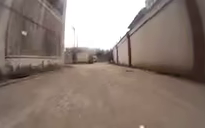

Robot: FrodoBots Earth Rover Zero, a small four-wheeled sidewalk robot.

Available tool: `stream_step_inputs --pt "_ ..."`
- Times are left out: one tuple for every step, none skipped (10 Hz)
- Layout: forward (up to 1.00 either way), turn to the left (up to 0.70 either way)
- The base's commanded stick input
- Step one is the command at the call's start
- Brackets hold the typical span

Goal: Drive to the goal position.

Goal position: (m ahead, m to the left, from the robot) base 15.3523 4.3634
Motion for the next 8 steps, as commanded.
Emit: stream_step_inputs --pt "0.3 0.0" --pt "0.3 0.0" --pt "0.3 0.0" --pt "0.3 0.0" --pt "0.3 0.0" --pt "0.3 0.0" --pt "0.3 0.0" --pt "0.3 0.0"
